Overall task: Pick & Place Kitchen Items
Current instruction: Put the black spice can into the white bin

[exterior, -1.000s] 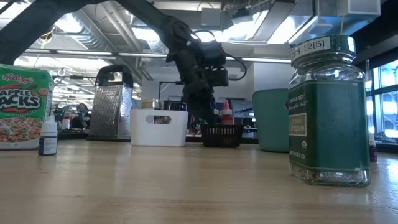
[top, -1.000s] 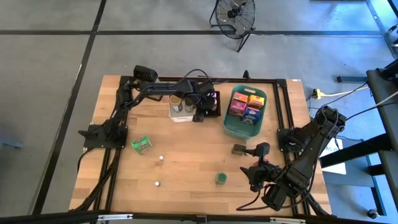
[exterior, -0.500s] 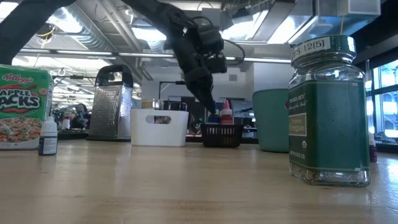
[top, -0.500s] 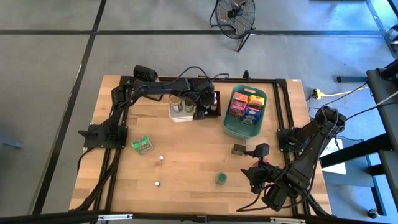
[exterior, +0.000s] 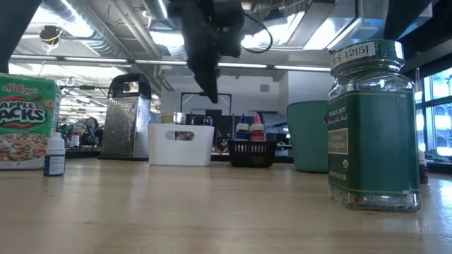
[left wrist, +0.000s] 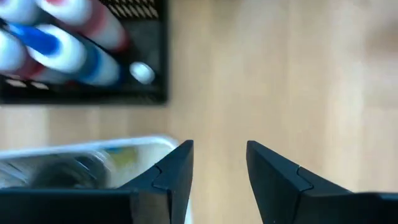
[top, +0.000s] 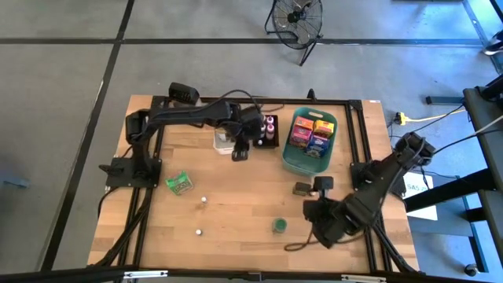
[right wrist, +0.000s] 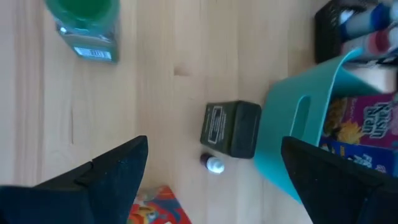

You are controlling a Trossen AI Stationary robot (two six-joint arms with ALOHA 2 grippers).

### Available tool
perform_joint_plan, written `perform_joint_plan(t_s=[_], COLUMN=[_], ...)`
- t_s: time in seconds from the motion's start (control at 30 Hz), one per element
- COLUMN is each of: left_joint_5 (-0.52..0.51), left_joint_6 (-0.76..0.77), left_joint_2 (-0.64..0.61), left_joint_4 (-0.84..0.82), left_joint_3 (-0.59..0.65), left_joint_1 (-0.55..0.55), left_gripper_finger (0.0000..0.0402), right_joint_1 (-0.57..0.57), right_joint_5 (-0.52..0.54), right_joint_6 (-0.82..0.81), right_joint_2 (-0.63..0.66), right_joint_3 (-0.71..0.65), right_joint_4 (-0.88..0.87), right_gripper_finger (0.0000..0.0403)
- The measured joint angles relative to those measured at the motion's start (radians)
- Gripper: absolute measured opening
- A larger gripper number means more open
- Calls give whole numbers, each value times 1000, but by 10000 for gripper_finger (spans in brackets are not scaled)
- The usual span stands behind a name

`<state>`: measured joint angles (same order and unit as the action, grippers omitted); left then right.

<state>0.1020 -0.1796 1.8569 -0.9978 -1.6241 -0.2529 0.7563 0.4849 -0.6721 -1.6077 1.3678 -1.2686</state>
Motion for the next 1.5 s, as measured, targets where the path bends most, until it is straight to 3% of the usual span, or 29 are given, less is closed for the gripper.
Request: perform_joint_plan(t_s=[0.27,0.43,0.57,0.7,0.9,1.03,1.23,1.5], left_joint_5=[-36,-126,-219,-258,-258,-249,-246,-246], left_joint_6=[52,72,101,125,141,132,132,133], left_joint_2=[-60,-120,-205,-332,-507,-569,-572,-567], left_joint_4=[-83,-75,-32,125,501,711,775,818], left_joint_3=[0,10,104,294,587,718,762,768], left_joint_1=[90,133,156,175,211,240,261,287], left_gripper_finger=[145,145,145,144,142,141,141,143], right_joint_1=[-118,-166,-181,-186,-189,-198,-205,-217], right_joint_5=[-164,-183,-195,-240,-244,-231,-228,-236], right_joint_6=[150,202,213,213,209,143,3,-27], right_joint_2=[0,28,75,121,132,134,163,222], right_joint_3=[0,0,-39,-124,-207,-243,-293,-389], right_joint_4=[0,-6,31,126,246,241,203,301], right_gripper_finger=[369,369,369,369,369,369,369,369])
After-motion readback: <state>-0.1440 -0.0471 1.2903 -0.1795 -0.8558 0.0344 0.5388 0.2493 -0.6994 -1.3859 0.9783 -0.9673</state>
